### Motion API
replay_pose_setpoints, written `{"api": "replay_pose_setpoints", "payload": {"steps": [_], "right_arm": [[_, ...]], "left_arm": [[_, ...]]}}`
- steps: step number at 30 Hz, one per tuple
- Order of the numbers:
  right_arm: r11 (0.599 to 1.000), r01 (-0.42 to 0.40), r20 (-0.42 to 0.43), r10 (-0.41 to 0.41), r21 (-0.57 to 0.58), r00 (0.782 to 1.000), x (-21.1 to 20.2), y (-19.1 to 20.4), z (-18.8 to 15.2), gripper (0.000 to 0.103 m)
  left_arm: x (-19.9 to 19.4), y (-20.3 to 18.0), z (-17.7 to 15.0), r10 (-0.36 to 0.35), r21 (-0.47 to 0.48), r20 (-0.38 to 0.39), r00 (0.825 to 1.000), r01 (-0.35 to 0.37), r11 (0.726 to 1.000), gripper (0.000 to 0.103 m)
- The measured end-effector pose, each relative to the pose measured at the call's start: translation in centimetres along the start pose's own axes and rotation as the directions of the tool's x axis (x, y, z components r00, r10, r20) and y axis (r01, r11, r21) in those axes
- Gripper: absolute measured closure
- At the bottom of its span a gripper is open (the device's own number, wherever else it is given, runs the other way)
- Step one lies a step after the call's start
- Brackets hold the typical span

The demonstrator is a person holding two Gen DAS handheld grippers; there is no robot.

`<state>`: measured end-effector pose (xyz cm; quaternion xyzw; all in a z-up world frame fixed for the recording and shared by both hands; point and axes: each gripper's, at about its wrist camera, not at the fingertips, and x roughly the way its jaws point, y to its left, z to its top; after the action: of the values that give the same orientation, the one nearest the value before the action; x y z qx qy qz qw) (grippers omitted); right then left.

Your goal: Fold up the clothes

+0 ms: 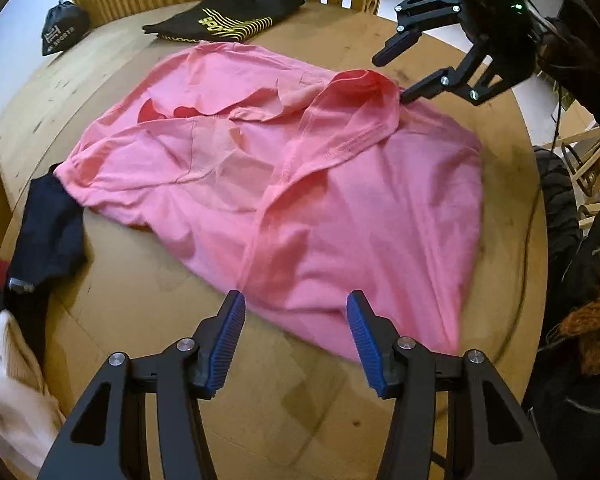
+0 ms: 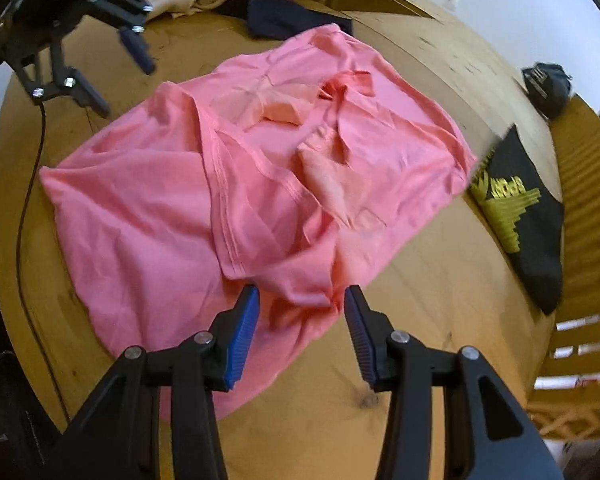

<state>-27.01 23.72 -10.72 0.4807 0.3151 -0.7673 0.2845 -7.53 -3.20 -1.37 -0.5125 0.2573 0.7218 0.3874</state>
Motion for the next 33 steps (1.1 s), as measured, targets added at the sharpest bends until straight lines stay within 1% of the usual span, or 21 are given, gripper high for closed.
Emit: {"api": "replay_pose_setpoints", "payload": {"steps": [3,5,7,8,9,10,11,12,13,14,17,20,21,23,24,25,27,28,31,32,33], "right_arm": [[1.0,-0.011,-0.003,0.011,-0.004,1.0,0.5,-0.5,0.9,0.06],[1.0,-0.031,-0.013,0.031,0.005,0.999,0.7,-0.7,1.0,0.06],[0.997,-0.071,-0.018,0.072,0.041,0.997,0.9,-1.3,1.0,0.06],[0.992,-0.1,-0.012,0.101,0.072,0.995,0.9,-1.7,0.9,0.062],[0.986,-0.129,-0.005,0.131,0.103,0.991,0.9,-2.2,0.8,0.07],[0.979,-0.155,0.003,0.156,0.133,0.988,1.0,-2.7,0.7,0.075],[0.973,-0.17,0.015,0.17,0.156,0.985,0.9,-3.1,0.5,0.082],[0.969,-0.179,0.03,0.176,0.172,0.984,0.7,-3.4,0.4,0.084],[0.964,-0.188,0.044,0.183,0.188,0.982,0.6,-3.7,0.3,0.086],[0.958,-0.204,0.06,0.196,0.204,0.979,0.4,-4.0,0.2,0.091],[0.917,-0.287,0.112,0.266,0.276,0.957,0.1,-5.3,-0.1,0.092],[0.867,-0.34,0.129,0.315,0.365,0.94,0.6,-6.6,-0.6,0.092],[0.848,-0.353,0.134,0.327,0.395,0.935,0.8,-7.0,-0.7,0.092],[0.79,-0.393,0.16,0.361,0.471,0.919,1.4,-8.3,-1.3,0.092],[0.773,-0.394,0.164,0.362,0.497,0.918,1.6,-8.8,-1.5,0.092],[0.768,-0.378,0.159,0.347,0.517,0.924,1.8,-9.2,-1.7,0.092],[0.781,-0.326,0.138,0.3,0.532,0.944,2.1,-9.6,-2.0,0.092],[0.788,-0.314,0.129,0.292,0.53,0.948,2.2,-9.6,-2.0,0.092],[0.827,-0.224,0.069,0.22,0.516,0.973,2.4,-9.4,-1.7,0.089],[0.84,-0.183,0.049,0.184,0.51,0.982,2.2,-9.3,-1.7,0.084],[0.859,-0.134,0.039,0.132,0.494,0.991,1.7,-9.1,-1.5,0.084]], "left_arm": [[1.0,0.3,0.8,0.017,0.038,-0.032,0.999,-0.016,0.999,0.052],[2.0,1.0,1.2,0.029,0.034,-0.063,0.998,-0.027,0.999,0.052],[2.2,1.5,1.3,0.015,0.022,-0.062,0.998,-0.013,1.0,0.052],[2.3,1.7,1.3,0.005,0.017,-0.059,0.998,-0.004,1.0,0.054],[2.3,1.7,1.2,-0.002,0.02,-0.051,0.999,0.003,1.0,0.054],[2.3,1.5,1.2,-0.009,0.03,-0.046,0.999,0.011,0.999,0.055],[2.2,1.4,1.2,-0.017,0.042,-0.043,0.999,0.019,0.999,0.06],[2.3,1.1,1.2,-0.018,0.056,-0.046,0.999,0.02,0.998,0.065],[2.4,0.9,1.2,-0.011,0.068,-0.051,0.999,0.014,0.998,0.067],[2.5,0.6,1.2,-0.002,0.079,-0.057,0.998,0.006,0.997,0.069],[2.4,0.3,1.2,-0.02,0.089,-0.055,0.998,0.025,0.996,0.081],[2.2,0.3,1.2,-0.011,0.092,-0.055,0.998,0.016,0.996,0.086],[2.1,0.4,1.2,-0.009,0.089,-0.054,0.999,0.014,0.996,0.086],[1.9,0.6,1.3,-0.005,0.08,-0.047,0.999,0.008,0.997,0.086],[1.7,0.8,1.4,0.0,0.076,-0.042,0.999,0.003,0.997,0.086],[1.5,1.0,1.4,0.006,0.073,-0.036,0.999,-0.003,0.997,0.086],[1.3,1.3,1.5,0.011,0.066,-0.028,1.0,-0.01,0.998,0.087],[1.2,1.4,1.6,0.01,0.063,-0.027,1.0,-0.008,0.998,0.089],[1.3,1.3,1.6,-0.003,0.056,-0.035,0.999,0.005,0.998,0.089],[1.3,0.7,1.6,-0.005,0.052,-0.037,0.999,0.007,0.999,0.089],[1.4,0.5,1.6,-0.013,0.046,-0.044,0.999,0.015,0.999,0.09]]}}
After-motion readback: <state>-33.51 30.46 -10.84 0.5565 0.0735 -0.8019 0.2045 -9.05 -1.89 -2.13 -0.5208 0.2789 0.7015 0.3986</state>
